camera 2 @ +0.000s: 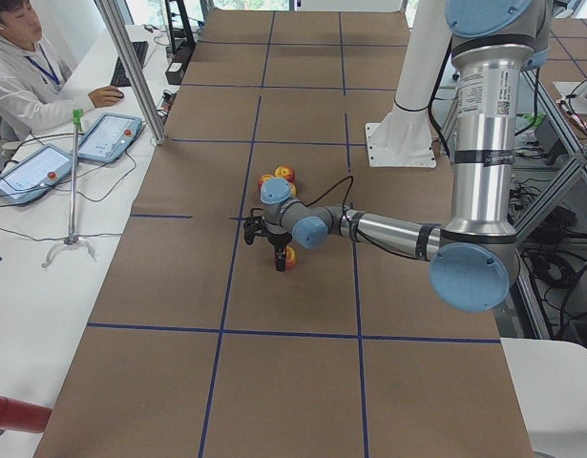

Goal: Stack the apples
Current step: 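Lift the held apple with the left gripper and carry it over the three-apple cluster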

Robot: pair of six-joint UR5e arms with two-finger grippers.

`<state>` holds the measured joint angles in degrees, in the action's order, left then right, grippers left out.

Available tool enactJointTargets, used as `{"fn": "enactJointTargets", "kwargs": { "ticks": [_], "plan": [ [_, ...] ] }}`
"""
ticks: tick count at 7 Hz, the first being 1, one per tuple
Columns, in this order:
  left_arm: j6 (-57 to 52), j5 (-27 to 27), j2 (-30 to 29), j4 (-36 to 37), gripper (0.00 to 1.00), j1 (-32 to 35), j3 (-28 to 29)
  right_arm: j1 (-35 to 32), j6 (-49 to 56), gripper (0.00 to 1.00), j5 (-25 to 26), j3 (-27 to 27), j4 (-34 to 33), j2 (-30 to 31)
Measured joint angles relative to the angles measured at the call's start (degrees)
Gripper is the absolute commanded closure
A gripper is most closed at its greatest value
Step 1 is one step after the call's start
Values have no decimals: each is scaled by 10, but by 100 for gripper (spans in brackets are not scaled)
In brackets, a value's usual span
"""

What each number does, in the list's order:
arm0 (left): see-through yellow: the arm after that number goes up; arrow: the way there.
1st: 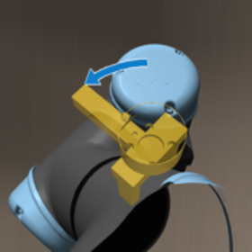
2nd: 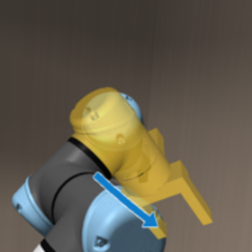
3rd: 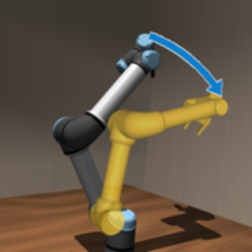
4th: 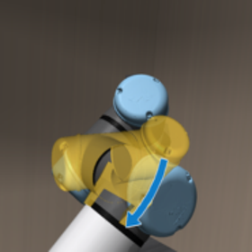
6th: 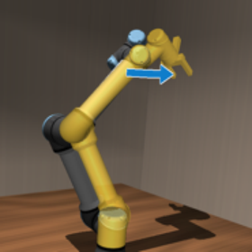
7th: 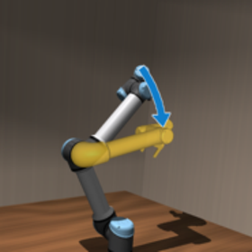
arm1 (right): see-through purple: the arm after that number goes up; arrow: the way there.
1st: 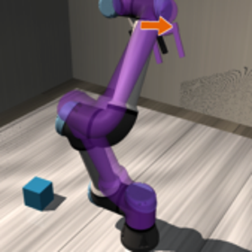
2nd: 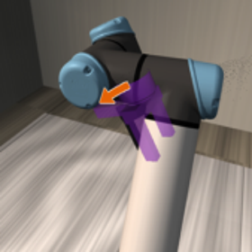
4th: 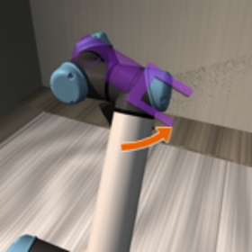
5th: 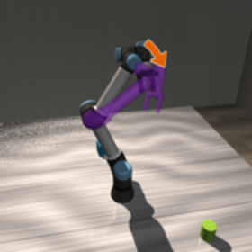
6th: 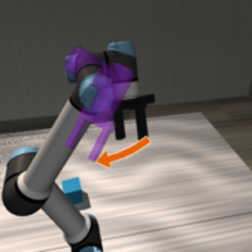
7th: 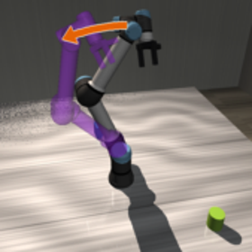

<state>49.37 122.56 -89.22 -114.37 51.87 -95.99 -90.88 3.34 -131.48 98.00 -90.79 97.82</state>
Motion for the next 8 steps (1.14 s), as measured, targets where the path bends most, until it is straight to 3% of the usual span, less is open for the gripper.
{"fn": "enactJointTargets", "kwargs": {
  "ticks": [1, 4, 5, 8],
  "plan": [
    [0, 2, -2, -2, 19, -1, 9, 0, 0, 0, 0, 0, 0, 0],
    [0, 9, -6, -4, 92, -2, 15, 0, 0, 0, 0, 0, 0, 0],
    [0, 10, -6, -1, 100, -1, 10, 0, 0, 0, 0, 0, 0, 0],
    [4, 12, -36, 109, 100, 0, -65, 0, 0, 0, 0, 0, 0, 0]
  ]
}}
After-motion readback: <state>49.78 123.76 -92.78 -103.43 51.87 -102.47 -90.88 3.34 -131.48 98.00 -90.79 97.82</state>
